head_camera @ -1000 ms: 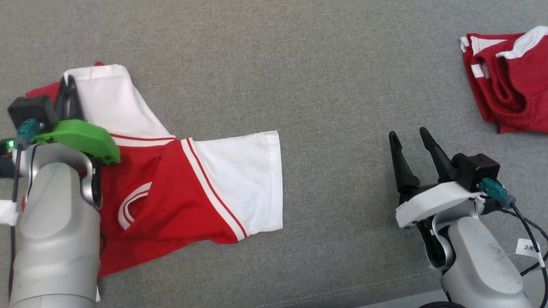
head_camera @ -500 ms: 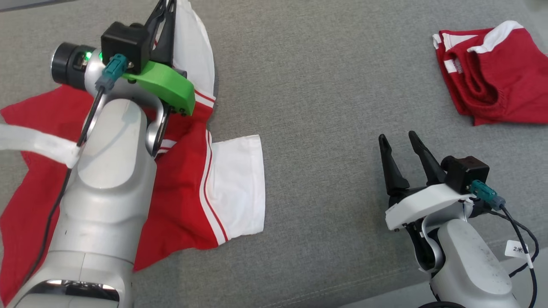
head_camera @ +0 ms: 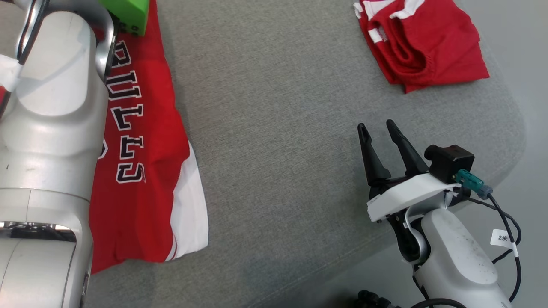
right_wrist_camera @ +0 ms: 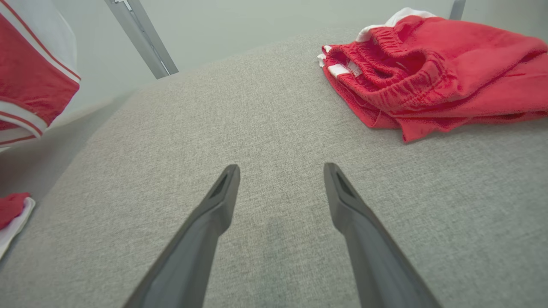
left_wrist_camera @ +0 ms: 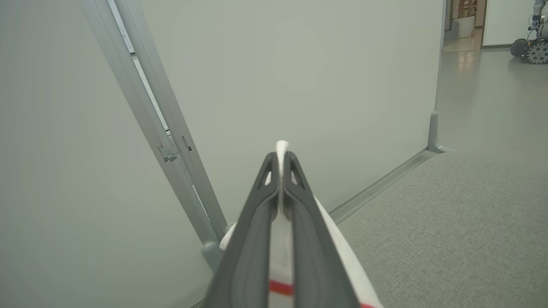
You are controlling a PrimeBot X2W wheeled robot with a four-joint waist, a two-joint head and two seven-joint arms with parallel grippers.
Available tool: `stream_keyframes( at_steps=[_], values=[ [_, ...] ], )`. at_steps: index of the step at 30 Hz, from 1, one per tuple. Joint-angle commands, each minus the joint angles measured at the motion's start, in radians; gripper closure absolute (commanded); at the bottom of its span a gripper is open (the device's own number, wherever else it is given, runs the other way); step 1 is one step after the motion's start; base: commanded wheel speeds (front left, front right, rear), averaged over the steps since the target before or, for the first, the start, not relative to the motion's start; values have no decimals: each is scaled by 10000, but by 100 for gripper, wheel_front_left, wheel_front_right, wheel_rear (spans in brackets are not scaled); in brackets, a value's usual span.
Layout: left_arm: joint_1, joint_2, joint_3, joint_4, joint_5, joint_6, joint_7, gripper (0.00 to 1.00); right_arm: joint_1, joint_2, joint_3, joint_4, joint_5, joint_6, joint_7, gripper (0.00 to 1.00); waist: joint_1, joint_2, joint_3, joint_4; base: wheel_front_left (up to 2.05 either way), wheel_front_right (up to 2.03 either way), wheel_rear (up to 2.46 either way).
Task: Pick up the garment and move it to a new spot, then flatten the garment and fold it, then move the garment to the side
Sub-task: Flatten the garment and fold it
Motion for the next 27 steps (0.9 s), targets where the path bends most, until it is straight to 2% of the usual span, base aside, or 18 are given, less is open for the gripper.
stream_keyframes(
  at_steps=[1,3,4,5,8,12,19,27],
  values=[
    [-332,106,-76,10,129,120,7,100,-52,24,116,-66,259,-12,-6,0,0,-1,792,-1083,0,0,0],
    [-389,142,-95,44,149,165,7,100,-31,27,169,-65,344,-11,-6,0,0,-1,839,-1162,0,0,0],
    [-394,214,-82,177,159,276,7,76,-14,27,230,-59,409,-11,-6,0,0,-1,868,-1228,0,0,0],
    [-361,261,-21,347,83,343,9,0,-11,27,260,-56,464,-11,-6,0,0,-1,881,-1279,0,0,0],
    [-224,293,47,488,-11,497,7,0,23,25,239,-76,549,-11,-6,0,0,-1,879,-1269,0,0,0],
    [241,202,169,308,-274,570,7,0,-22,26,82,-97,379,-11,-6,0,0,-1,721,-902,0,0,0],
    [1679,-39,507,-845,-776,599,7,0,8,10,-80,-64,-222,-11,-6,0,0,-1,124,248,0,0,0],
    [4113,-271,1123,-2199,-1195,723,6,0,312,-6,300,129,-596,-11,-6,0,0,-1,-978,1372,0,0,0]
  ],
)
